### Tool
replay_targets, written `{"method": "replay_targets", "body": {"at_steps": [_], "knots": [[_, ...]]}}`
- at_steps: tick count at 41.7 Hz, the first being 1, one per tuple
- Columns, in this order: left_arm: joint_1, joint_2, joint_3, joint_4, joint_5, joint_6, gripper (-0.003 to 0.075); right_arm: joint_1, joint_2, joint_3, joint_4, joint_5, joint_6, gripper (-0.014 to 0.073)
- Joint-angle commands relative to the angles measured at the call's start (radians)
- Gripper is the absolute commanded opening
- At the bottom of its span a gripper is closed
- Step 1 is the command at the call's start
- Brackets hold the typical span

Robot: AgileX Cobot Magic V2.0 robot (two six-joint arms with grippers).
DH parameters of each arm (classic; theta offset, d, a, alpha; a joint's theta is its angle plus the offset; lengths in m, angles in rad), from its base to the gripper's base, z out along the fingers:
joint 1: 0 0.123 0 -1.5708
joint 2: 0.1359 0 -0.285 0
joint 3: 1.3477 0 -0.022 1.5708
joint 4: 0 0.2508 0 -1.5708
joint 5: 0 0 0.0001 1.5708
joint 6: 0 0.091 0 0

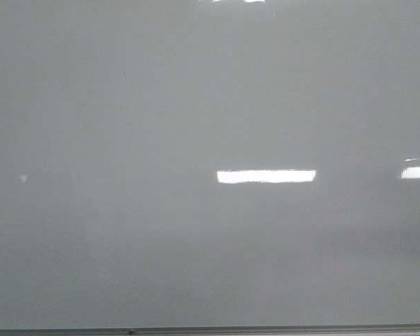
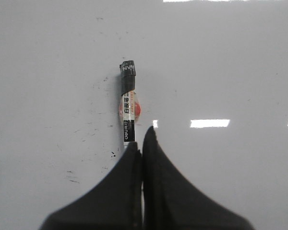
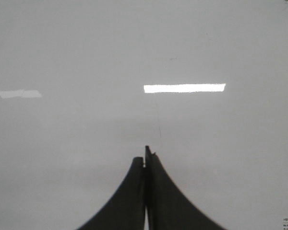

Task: Write number 7 on whiteboard

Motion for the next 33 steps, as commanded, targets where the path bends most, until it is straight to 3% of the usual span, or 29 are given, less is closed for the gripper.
{"method": "replay_targets", "body": {"at_steps": [1, 33], "knots": [[0.001, -0.014, 0.005, -0.009, -0.077, 0.000, -0.0020, 0.004, 0.017, -0.005, -0.009, -0.077, -0.003, -0.0060], [0.001, -0.014, 0.005, 0.007, -0.077, 0.000, -0.0020, 0.004, 0.017, -0.005, -0.009, -0.077, -0.003, -0.0060]]}}
